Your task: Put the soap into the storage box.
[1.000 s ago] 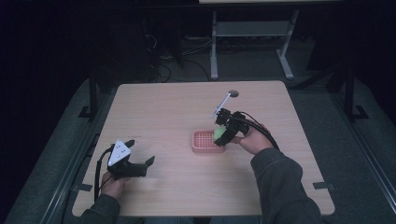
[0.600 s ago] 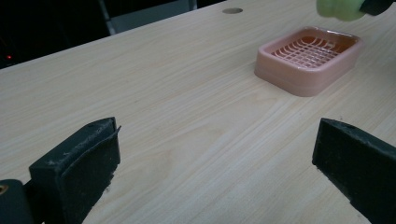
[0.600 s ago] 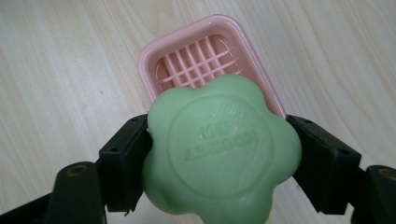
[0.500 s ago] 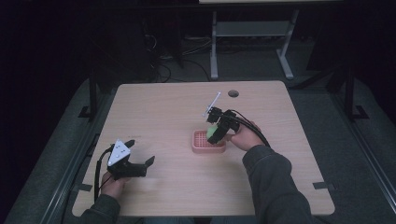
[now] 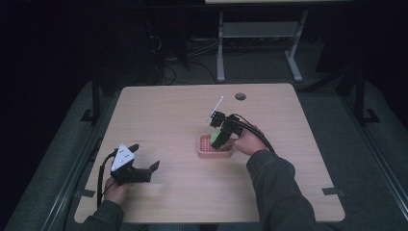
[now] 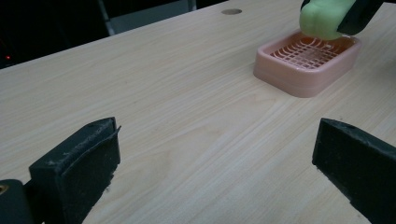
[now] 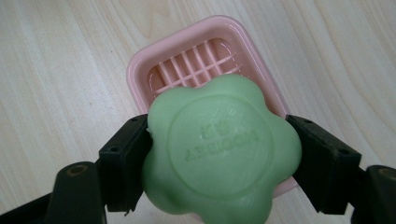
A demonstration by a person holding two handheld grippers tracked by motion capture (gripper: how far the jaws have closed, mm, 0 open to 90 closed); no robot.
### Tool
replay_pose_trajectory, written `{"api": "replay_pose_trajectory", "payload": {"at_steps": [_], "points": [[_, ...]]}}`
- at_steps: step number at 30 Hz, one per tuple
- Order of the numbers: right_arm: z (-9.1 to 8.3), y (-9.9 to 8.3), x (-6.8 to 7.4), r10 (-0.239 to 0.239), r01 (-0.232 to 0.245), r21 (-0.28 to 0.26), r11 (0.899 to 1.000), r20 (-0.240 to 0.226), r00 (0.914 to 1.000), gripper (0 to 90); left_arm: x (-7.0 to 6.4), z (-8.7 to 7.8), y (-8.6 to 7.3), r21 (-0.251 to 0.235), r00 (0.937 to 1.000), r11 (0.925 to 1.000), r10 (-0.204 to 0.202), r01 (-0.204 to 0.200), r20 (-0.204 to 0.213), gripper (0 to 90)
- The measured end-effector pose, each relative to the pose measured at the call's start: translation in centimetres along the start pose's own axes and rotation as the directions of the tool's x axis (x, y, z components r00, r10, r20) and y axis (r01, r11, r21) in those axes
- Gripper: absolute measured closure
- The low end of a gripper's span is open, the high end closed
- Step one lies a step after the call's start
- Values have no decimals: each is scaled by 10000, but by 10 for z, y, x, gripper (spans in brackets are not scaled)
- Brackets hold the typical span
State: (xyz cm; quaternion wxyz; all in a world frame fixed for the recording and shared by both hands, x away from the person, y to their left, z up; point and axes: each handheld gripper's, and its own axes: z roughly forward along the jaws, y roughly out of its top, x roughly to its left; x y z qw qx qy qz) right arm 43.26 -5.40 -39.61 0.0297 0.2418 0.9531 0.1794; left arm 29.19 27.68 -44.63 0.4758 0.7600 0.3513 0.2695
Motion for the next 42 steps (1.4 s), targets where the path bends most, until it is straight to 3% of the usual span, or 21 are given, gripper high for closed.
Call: {"api": "replay_pose_trajectory", "payload": {"at_steps": [19, 42], "points": [[21, 5, 0, 117, -114, 264, 9996, -90, 9999, 257, 0, 0, 0, -37, 10000, 10000, -12, 12, 13, 2], [26, 3, -3, 385, -381, 211, 9991, -208, 9990, 254, 0, 0, 0, -4, 10000, 10000, -38, 38, 20, 2]]}}
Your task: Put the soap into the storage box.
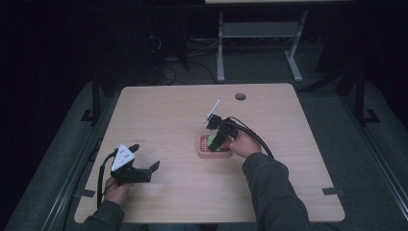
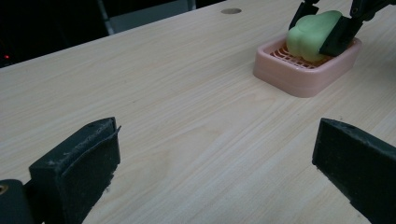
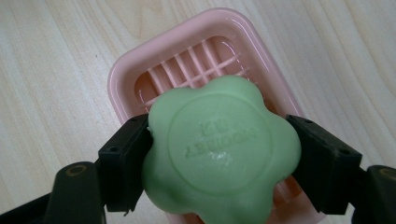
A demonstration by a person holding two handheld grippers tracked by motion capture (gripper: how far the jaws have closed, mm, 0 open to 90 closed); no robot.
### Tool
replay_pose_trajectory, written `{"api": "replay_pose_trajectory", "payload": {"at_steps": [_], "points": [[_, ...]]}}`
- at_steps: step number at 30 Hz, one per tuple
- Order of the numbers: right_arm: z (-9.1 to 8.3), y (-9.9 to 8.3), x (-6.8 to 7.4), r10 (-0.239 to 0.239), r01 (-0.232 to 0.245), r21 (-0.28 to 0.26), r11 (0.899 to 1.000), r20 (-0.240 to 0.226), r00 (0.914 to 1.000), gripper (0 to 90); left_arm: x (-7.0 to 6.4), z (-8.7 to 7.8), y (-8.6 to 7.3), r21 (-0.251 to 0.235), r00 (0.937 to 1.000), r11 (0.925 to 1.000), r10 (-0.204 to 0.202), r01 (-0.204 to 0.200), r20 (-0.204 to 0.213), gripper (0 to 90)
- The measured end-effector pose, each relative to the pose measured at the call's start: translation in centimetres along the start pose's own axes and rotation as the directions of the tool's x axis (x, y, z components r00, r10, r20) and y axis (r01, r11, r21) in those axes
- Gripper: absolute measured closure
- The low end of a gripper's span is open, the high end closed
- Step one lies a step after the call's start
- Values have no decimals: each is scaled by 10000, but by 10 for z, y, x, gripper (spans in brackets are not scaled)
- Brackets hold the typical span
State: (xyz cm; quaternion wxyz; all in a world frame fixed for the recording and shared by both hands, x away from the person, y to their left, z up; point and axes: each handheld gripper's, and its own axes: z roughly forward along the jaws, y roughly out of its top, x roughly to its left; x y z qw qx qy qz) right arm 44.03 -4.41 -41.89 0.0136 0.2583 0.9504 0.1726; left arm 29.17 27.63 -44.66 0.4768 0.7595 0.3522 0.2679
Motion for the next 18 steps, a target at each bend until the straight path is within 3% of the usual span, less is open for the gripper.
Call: {"api": "replay_pose_trajectory", "payload": {"at_steps": [18], "points": [[-1, -2, -2, 108, -109, -39, 9999, -133, 9999, 253, 0, 0, 0, -10, 10000, 10000, 6, -5, 17, 2]]}}
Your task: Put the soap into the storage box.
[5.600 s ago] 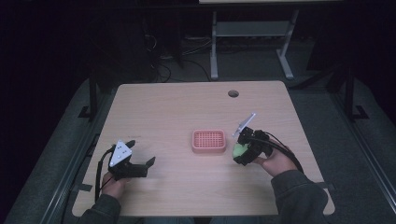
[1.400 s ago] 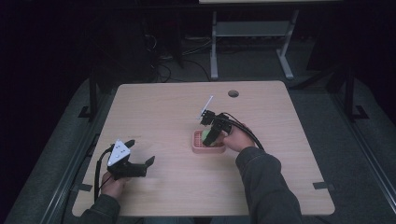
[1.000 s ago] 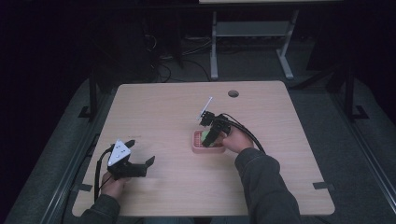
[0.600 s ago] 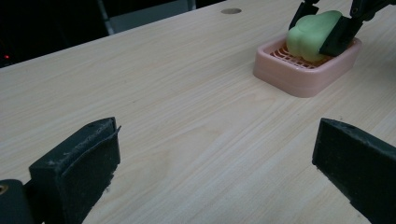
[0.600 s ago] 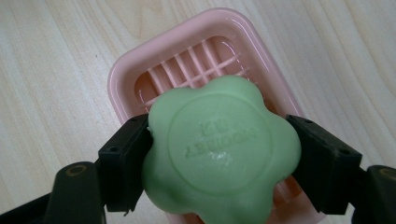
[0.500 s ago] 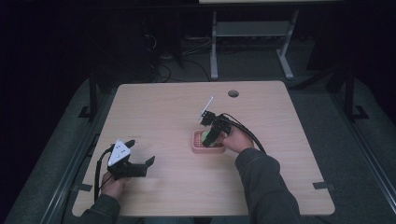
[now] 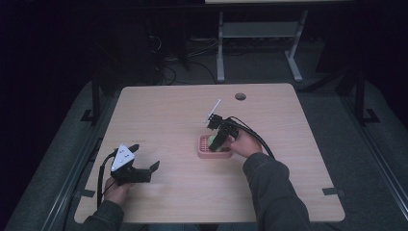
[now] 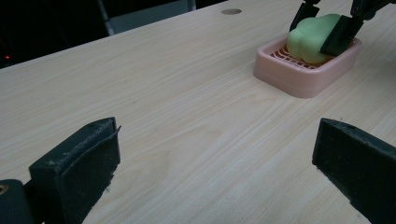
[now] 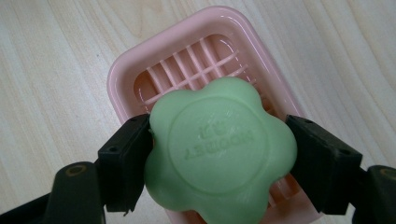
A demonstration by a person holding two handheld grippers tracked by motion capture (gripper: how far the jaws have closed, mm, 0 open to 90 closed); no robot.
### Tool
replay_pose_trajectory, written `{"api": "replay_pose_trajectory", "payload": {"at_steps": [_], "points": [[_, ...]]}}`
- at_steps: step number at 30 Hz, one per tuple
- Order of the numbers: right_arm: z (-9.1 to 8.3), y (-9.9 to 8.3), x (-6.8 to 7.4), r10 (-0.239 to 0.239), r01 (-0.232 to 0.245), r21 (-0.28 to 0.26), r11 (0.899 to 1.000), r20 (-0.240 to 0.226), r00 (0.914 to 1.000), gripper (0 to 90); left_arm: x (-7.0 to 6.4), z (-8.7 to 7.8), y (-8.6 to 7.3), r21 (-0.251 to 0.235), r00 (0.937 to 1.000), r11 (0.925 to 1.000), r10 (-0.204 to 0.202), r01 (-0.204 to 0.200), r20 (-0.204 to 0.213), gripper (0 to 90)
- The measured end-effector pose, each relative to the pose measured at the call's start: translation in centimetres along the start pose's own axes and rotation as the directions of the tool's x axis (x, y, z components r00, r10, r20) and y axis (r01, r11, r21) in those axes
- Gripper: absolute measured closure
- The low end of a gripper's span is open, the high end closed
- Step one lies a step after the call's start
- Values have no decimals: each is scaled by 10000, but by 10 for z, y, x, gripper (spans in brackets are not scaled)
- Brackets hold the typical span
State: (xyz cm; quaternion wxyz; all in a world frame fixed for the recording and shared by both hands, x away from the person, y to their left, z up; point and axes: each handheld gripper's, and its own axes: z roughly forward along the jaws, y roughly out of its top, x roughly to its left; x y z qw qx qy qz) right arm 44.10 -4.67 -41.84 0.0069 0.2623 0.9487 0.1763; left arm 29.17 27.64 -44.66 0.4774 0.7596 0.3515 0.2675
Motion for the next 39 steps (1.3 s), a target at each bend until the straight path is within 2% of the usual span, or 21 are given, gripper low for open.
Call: {"api": "replay_pose_trajectory", "payload": {"at_steps": [6, 13, 22, 29, 35, 39], "points": [[-3, 0, 0, -1, 1, -66, 10000, 59, 10000, 253, 0, 0, 0, 58, 10000, 9999, 83, -83, 13, 2], [-10, -2, -2, 49, -44, -394, 9992, 121, 9999, 270, 0, 0, 0, 116, 9999, 9999, 116, -116, 9, 2], [-13, -4, -2, 11, -11, -485, 9988, 12, 10000, 272, 0, 1, 0, 102, 9999, 9999, 120, -120, 8, 2], [-17, -8, -3, -5, 1, -801, 9968, -45, 10000, 282, 0, 2, 0, 81, 10000, 9999, 79, -79, -29, 2], [-19, -15, -5, 153, -169, -920, 9956, -184, 9997, 281, 0, 3, 0, 151, 9999, 9998, 107, -107, -7, 2], [-24, -19, -5, 244, -269, -1213, 9923, -220, 9995, 282, 0, 3, 0, 153, 10000, 9998, 85, -85, 23, 2]]}}
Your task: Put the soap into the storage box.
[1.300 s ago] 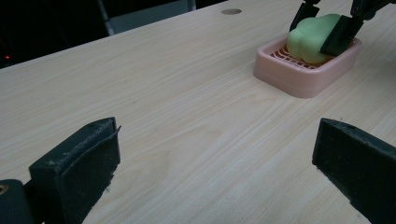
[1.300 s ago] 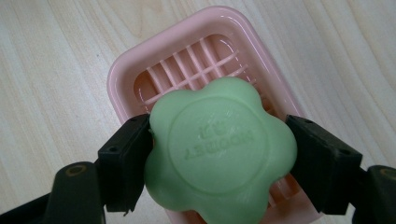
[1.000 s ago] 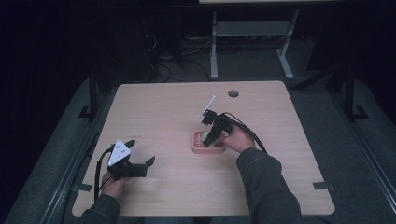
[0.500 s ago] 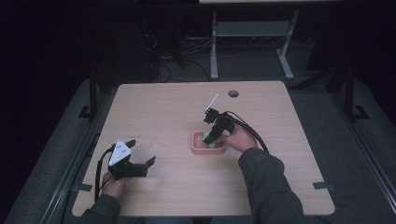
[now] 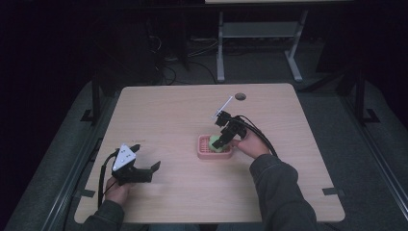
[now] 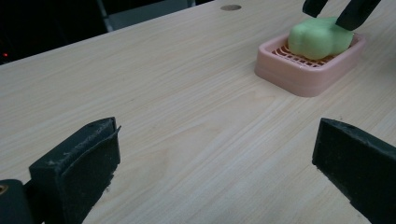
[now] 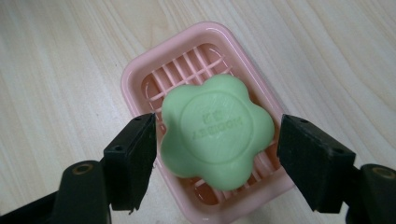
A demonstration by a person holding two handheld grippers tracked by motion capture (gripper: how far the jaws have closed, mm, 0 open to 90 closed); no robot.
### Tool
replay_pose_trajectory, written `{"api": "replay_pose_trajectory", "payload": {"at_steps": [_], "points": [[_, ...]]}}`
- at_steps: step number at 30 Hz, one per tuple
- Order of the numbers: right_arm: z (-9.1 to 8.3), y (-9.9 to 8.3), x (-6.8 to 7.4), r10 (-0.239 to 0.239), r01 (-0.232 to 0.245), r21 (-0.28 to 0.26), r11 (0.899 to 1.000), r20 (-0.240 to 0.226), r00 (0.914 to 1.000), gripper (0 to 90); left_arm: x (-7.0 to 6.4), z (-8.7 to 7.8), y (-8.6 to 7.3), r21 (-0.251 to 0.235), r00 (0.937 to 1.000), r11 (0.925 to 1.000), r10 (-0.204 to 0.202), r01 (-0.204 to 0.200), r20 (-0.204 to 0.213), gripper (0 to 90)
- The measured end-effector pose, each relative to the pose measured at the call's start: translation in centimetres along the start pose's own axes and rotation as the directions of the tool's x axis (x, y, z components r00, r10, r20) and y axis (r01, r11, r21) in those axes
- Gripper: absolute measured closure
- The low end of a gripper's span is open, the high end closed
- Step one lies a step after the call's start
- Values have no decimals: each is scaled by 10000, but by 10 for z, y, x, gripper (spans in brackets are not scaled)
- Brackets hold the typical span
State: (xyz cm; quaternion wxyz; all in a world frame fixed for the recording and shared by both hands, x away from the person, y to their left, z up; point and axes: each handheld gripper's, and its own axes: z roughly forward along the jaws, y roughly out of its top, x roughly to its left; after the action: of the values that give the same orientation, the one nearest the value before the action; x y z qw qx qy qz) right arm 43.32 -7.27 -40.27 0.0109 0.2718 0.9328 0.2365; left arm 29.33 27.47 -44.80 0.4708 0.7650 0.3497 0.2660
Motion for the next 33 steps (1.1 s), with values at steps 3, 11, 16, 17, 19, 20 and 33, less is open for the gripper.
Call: {"api": "replay_pose_trajectory", "payload": {"at_steps": [3, 11, 16, 17, 19, 20, 33], "points": [[-5, -3, 0, 29, -28, -130, 9999, 19, 10000, 281, 0, -1, 0, 18, 10000, 10000, 30, -30, 15, 2], [-18, -8, 1, 153, -151, -330, 9993, 86, 9998, 278, 0, -1, 0, 73, 10000, 10000, 51, -51, 12, 2], [-22, -12, -1, 191, -187, -331, 9993, 124, 9997, 278, 0, -1, 0, 75, 10000, 9999, 81, -82, 15, 2], [-23, -13, -1, 192, -188, -340, 9992, 115, 9998, 278, 0, -1, 0, 73, 10000, 9999, 71, -71, 11, 2], [-26, -16, -1, 258, -252, -388, 9989, 133, 9996, 278, 0, -1, 0, 97, 10000, 9999, 95, -95, 4, 2], [-26, -16, -1, 258, -252, -388, 9989, 133, 9996, 278, 0, -1, 0, 87, 10000, 9999, 85, -85, 8, 2], [-39, -29, -1, 344, -335, -328, 9989, 274, 9990, 279, -1, 0, 0, 110, 10000, 9999, 84, -84, 10, 2]]}}
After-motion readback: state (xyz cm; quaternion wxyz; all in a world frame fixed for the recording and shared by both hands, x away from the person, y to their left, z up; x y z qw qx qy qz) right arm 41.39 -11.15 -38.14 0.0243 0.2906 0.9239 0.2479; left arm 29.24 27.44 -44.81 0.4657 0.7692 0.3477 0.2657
